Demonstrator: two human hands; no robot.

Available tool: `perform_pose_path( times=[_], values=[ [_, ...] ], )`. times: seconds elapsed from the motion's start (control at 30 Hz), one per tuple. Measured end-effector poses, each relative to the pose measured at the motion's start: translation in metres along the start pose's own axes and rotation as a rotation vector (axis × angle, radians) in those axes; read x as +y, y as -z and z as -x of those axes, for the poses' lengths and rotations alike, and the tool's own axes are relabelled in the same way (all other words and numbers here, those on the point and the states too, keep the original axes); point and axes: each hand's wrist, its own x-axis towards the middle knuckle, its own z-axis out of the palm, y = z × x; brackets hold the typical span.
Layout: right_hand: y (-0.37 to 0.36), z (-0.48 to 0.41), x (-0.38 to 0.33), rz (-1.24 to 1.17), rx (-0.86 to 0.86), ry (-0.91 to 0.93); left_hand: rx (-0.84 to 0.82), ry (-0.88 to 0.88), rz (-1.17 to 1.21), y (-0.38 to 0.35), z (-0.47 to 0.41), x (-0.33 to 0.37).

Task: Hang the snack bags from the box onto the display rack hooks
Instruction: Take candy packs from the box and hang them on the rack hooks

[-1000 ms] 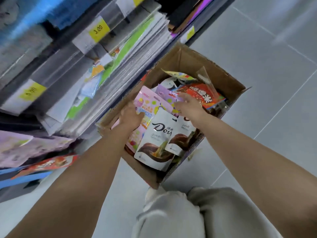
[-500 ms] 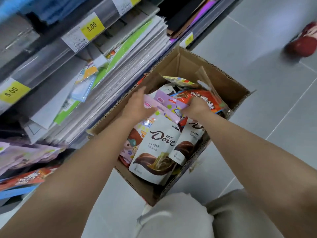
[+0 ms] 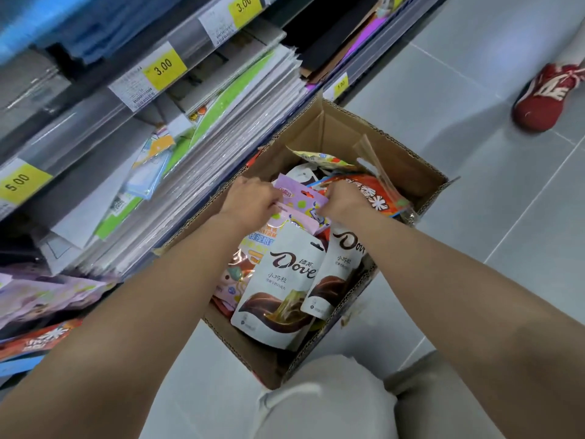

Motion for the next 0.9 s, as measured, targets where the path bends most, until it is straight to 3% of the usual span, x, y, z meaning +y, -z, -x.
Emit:
perform_pose_path(
  times=[0.2,0.5,0.7,0.9],
  values=[
    [0.026,0.042,-0.032,-0.064,0.013,0.044,0.135,0.101,0.160,0.044,0.046,-0.001],
    [0.113,0.182,-0.098,-0.085,0.113,0.117,0.127,0.287,0.359,0.172,0.160,0.006],
    [0.206,0.300,-0.153,-0.110,0.132,0.282,0.183,0.305,0.369,0.298,0.247,0.029],
    [0.265,0.393,-0.209,-0.107,0.016,0.535,0.393,0.551,0.313,0.393,0.333,0.049]
  ],
)
